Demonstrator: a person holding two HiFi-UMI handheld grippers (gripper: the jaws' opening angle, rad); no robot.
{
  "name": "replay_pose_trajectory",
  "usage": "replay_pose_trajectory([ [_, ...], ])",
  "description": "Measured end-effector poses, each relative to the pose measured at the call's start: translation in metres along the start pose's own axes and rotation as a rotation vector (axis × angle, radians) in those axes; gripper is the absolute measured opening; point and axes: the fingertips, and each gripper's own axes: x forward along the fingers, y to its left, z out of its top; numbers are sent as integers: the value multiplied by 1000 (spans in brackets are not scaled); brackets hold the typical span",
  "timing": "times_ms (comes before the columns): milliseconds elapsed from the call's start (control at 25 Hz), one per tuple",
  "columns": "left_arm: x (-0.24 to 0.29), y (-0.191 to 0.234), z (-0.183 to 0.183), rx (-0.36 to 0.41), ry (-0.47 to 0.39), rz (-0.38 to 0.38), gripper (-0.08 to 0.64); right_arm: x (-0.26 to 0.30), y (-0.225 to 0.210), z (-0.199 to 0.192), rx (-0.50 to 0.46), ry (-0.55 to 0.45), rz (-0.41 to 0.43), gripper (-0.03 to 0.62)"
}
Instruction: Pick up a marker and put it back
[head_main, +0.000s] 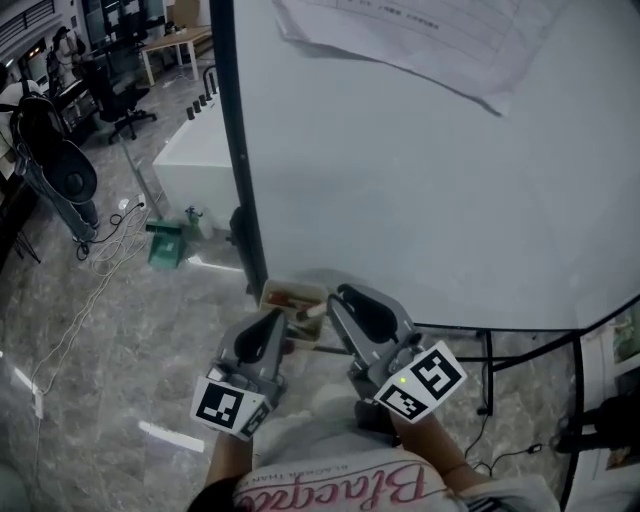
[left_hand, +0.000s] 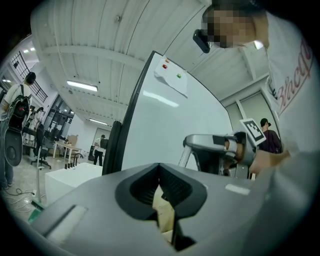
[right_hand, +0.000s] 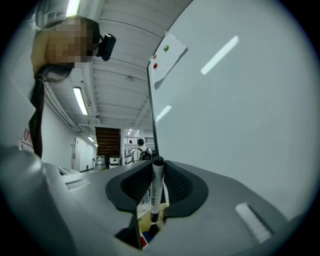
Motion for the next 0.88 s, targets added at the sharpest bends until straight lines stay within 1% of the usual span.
replay_pose_trajectory([
  [120,0,-1,8,19,-17,-5,0,-6,4,19,-30,-56,-13,75],
  [240,0,-2,18,37,-46,-10,0,-8,10,29,-55,-87,-15,75],
  [440,-1,-9,32,48,-84,-35,0,-8,16,29,-65,-83,-9,75],
  [560,-2,-12,36,79,-91,-41,-2,-7,17,27,-68,-80,-12,75],
  [720,-2,-9,36,43,-101,-27,-2,-8,17,26,-70,-80,-16,75],
  [880,-1,-8,34,69,-86,-11,0,-8,17,26,-71,-77,-12,75],
])
